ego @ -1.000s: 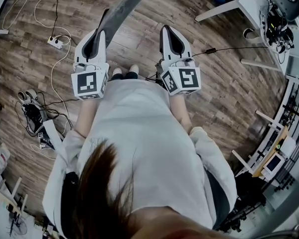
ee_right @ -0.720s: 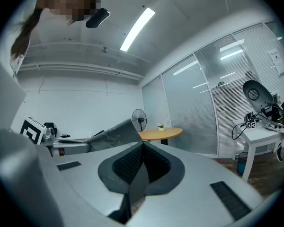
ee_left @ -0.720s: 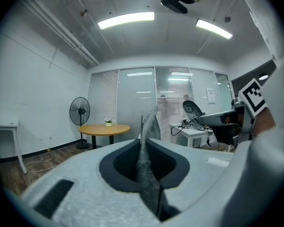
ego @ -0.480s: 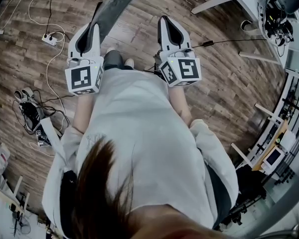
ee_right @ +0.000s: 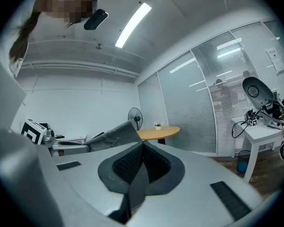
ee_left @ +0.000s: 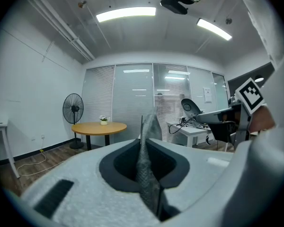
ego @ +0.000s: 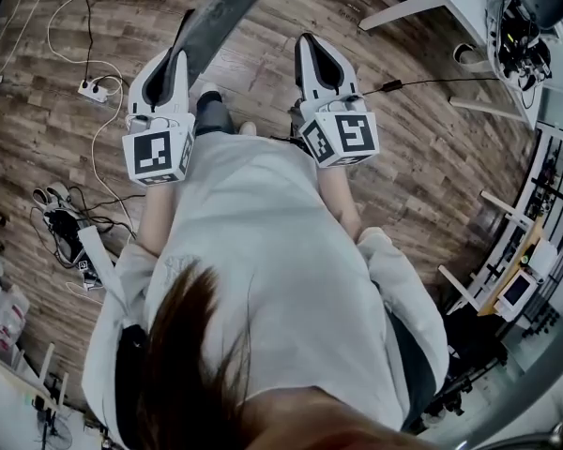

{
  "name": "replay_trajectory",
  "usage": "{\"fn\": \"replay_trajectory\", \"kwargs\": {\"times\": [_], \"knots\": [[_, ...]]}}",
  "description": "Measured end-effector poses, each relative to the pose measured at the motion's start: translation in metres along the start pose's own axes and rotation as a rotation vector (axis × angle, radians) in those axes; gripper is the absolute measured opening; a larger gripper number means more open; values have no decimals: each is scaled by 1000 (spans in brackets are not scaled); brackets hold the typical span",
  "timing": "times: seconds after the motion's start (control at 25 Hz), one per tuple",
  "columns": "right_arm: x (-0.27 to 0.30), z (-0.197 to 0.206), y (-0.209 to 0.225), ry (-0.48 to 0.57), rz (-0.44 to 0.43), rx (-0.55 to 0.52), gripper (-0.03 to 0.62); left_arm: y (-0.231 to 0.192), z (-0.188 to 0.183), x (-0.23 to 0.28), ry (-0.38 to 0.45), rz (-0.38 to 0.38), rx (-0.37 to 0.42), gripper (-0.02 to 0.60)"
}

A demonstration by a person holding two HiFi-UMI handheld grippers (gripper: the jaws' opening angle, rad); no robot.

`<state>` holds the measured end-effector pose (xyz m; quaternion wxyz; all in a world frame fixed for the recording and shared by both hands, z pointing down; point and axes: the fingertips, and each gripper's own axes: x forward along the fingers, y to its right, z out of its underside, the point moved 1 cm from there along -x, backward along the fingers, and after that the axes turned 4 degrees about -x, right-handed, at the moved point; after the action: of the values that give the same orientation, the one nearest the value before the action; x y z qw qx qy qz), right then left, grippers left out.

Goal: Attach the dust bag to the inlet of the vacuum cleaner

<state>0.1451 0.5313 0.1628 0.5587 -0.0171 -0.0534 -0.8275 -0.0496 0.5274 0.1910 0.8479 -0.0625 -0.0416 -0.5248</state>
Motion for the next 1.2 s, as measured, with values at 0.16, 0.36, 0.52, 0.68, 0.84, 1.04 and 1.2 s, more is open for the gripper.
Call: {"fn": "replay_trajectory", "kwargs": {"times": [0.16,0.36,0.52,0.68,0.84,1.04,1.2], "knots": [[45,-9,-2,-8,14,8,3,-36,-8,31,-18,32,9,40],[95,-22,-6,-7,28,4,3,-76,-22,68,-29,69,37,40],[126,-25,-3,-1,57,12,3,-104,-28,92,-24,82,42,40],[144,-26,0,9,86,28,3,-126,-29,106,-33,87,44,40],[158,-25,-3,7,81,34,3,-144,-29,116,-45,75,46,40],[176,-19,1,-11,66,46,3,-154,-25,129,-66,51,33,40],[198,-14,9,-25,23,54,3,-158,-20,144,-85,27,25,40]]}}
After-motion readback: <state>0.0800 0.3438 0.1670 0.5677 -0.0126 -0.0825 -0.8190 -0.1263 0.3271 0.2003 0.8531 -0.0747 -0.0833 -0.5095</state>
